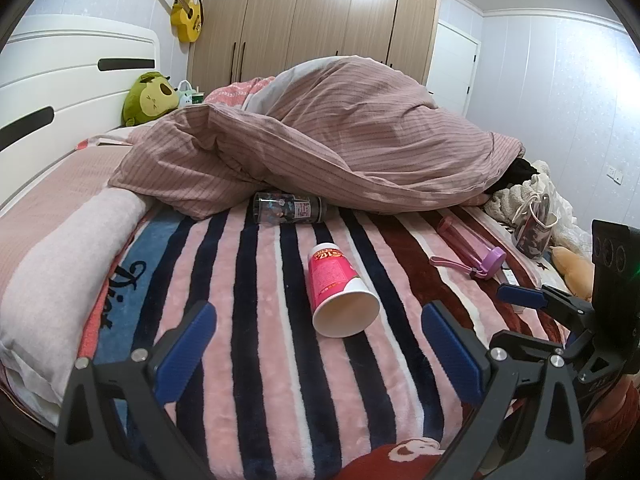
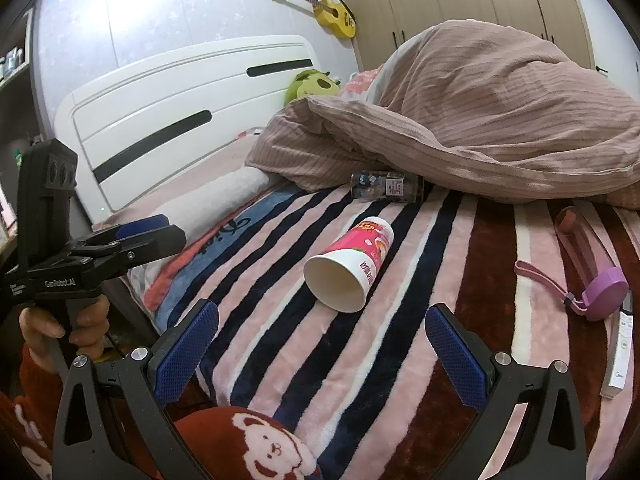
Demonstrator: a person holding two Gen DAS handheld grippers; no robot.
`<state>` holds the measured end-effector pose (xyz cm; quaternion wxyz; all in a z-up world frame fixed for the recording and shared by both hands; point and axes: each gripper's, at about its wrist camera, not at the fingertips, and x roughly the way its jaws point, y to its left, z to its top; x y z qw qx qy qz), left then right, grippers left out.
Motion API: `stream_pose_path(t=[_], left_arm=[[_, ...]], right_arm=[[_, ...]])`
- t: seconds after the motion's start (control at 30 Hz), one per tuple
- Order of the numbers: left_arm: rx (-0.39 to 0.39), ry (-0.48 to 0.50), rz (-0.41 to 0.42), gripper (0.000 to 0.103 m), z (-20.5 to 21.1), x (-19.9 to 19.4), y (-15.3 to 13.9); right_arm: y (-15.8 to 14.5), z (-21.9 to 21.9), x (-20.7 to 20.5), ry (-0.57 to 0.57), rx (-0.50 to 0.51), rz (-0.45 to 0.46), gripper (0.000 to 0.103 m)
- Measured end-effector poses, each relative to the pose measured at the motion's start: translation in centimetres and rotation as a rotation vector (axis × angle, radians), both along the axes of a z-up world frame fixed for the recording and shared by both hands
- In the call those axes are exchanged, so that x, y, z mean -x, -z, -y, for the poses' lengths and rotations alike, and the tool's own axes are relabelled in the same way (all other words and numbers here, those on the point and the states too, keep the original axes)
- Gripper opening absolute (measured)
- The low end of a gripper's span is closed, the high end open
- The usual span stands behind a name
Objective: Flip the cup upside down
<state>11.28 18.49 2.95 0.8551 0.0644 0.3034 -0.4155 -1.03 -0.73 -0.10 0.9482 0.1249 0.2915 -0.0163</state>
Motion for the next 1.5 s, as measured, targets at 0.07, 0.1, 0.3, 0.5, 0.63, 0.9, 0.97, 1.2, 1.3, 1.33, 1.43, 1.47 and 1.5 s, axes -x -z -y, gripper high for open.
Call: stream_pose_path(t=[0.07,0.1,0.3,0.5,0.63,0.9,0.97,1.2,1.3,1.33,1.43,1.47,1.5], left_arm=[[0.000,0.001,0.000,0.102,0.0,0.0,0.0],[-0.001,0.000,0.000,0.102,0.0,0.0,0.0],[-0.001,0.000,-0.001,0.102,0.0,0.0,0.0],[-0.001,0.000,-0.001,0.102,0.1,0.0,0.0],[-0.001,0.000,-0.001,0.102,0.0,0.0,0.0],[-0.003,0.000,-0.001,0.102,0.0,-0.1,0.4],[-0.003,0.003,-0.005,0.102,0.0,-0.1,0.7],[0.000,0.011,-0.041,0.102,-0.2,-1.5,1.7],[0.003,0.010,-0.055,0.102,-0.5,-2.3,2.0],[0.005,0.012,-0.061,0.102,-0.6,-2.7,2.0],[0.014,0.014,-0.081,0.102,-1.0,-3.5,2.5],[0.023,0.021,-0.091,0.102,-1.2,-3.8,2.7],[0.037,0.031,-0.105,0.102,-1.5,-4.0,2.8]], right_arm=[[0.0,0.0,0.0,-0.001,-0.003,0.001,0.103],[0.0,0.0,0.1,-0.001,-0.004,0.001,0.103],[-0.1,0.0,0.0,0.000,-0.002,0.000,0.103],[0.0,0.2,0.0,-0.001,-0.004,0.000,0.103],[-0.1,0.2,-0.1,-0.005,-0.008,-0.001,0.103],[-0.2,0.5,-0.4,-0.008,-0.033,-0.008,0.103],[-0.1,0.7,-0.5,-0.008,-0.043,-0.012,0.103],[0.8,2.4,-2.8,-0.012,-0.132,-0.034,0.103],[1.6,3.6,-5.2,-0.021,-0.207,-0.053,0.103],[2.0,3.9,-6.3,-0.026,-0.236,-0.065,0.103],[3.6,5.1,-9.8,-0.027,-0.314,-0.121,0.103],[4.1,5.4,-10.8,-0.021,-0.332,-0.138,0.102],[5.0,5.8,-12.3,-0.014,-0.353,-0.169,0.101]])
